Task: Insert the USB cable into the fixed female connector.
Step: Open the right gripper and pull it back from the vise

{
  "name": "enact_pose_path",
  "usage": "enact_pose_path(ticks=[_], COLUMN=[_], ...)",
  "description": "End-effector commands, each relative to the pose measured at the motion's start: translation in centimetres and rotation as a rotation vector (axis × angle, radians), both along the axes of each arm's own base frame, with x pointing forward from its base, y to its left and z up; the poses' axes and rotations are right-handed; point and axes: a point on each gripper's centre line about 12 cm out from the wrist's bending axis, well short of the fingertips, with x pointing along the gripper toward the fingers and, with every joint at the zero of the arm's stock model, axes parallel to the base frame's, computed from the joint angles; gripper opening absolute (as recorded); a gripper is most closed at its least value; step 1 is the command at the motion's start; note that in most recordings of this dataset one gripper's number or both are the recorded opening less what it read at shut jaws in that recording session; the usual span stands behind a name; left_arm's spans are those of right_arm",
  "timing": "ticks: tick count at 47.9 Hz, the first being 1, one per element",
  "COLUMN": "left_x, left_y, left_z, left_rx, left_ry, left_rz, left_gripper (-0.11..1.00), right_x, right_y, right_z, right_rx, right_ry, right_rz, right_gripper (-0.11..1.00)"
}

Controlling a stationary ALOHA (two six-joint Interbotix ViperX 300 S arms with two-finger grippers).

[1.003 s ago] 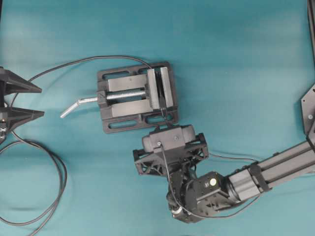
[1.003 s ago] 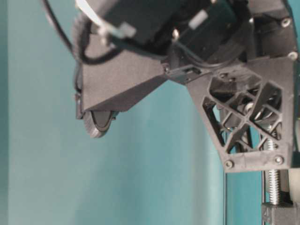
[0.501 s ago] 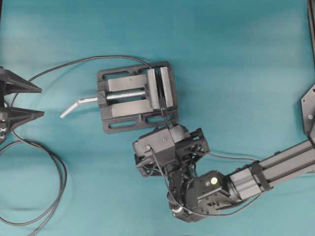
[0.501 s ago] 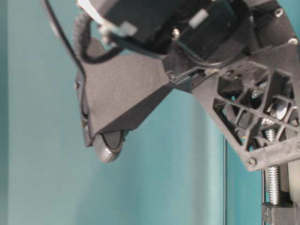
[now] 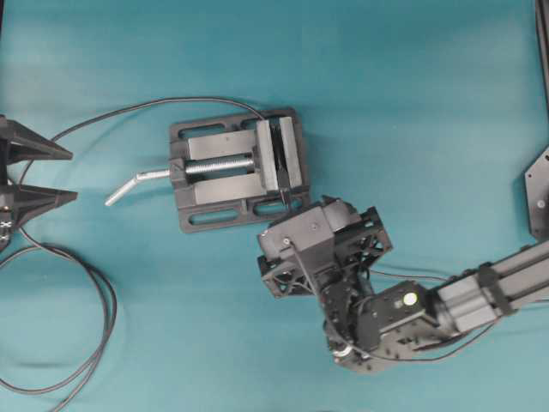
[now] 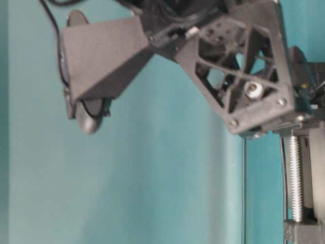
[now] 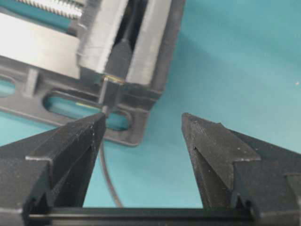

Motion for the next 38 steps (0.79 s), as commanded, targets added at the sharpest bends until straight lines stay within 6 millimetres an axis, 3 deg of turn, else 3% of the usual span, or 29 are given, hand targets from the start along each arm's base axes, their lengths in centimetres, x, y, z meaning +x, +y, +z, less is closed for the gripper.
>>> enact_pose_path(ticks=[1, 20, 30, 38], left_x=[0.2, 0.1, 0.2, 0.2], left_y=[0.3, 0.8, 0.8, 0.8], left_z=[0.4, 0.5, 0.5, 0.6], left_rx=[-0.007, 0.001, 0.001, 0.004], left_ry=[-0.013, -0.017, -0.02, -0.021], left_rz=[0.024, 0.052, 0.052, 0.051], left_gripper=[0.96, 0.96, 0.96, 0.96], right_x=[-0.3, -3.2, -5.6, -8.7], right_y=[-0.2, -1.7, -2.8, -4.3], right_z=[2.4, 2.4, 2.1, 2.5], right_rx=[0.016, 0.042, 0.043, 0.029], right_ry=[-0.065, -0.089, -0.087, -0.127], right_rz=[0.034, 0.225, 0.309, 0.312], right_gripper=[0.74, 0.74, 0.74, 0.74])
